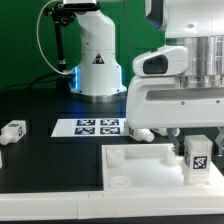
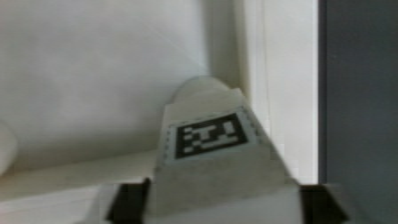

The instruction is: Assemble one leg

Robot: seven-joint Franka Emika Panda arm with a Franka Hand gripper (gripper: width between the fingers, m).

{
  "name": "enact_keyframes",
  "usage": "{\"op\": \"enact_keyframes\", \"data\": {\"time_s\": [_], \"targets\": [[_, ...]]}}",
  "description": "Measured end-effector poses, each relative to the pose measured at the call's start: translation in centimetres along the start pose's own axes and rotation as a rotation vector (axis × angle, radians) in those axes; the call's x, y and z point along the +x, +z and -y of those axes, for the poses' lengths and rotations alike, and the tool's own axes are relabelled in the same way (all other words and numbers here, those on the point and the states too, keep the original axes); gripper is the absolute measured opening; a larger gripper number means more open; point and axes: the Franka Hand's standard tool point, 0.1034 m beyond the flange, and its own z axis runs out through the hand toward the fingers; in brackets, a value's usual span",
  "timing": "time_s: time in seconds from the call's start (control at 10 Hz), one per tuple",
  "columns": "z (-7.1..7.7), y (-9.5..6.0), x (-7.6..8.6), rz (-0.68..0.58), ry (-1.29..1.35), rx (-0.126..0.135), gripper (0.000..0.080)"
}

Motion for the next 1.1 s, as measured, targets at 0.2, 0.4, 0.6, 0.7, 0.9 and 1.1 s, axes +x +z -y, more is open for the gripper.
{"op": "enact_keyframes", "data": {"time_s": [0.2, 0.4, 0.6, 0.7, 0.9, 1.1], "targets": [[-0.01, 0.02, -0.02, 0.001, 0.134, 0.000, 0.0285], [-0.15, 0.10, -0.07, -0.019, 0.419, -0.003, 0.0285], [-0.33, 0.11, -0.05, 0.010, 0.733, -0.021, 0.0285], [-0.55, 0.11, 0.12, 0.023, 0.943, -0.009, 0.0285], [-0.56, 0.11, -0.18, 0.053, 1.324, 0.039, 0.0285], [-0.12, 0.08, -0.32, 0.057, 1.471, 0.033, 0.0287]]}}
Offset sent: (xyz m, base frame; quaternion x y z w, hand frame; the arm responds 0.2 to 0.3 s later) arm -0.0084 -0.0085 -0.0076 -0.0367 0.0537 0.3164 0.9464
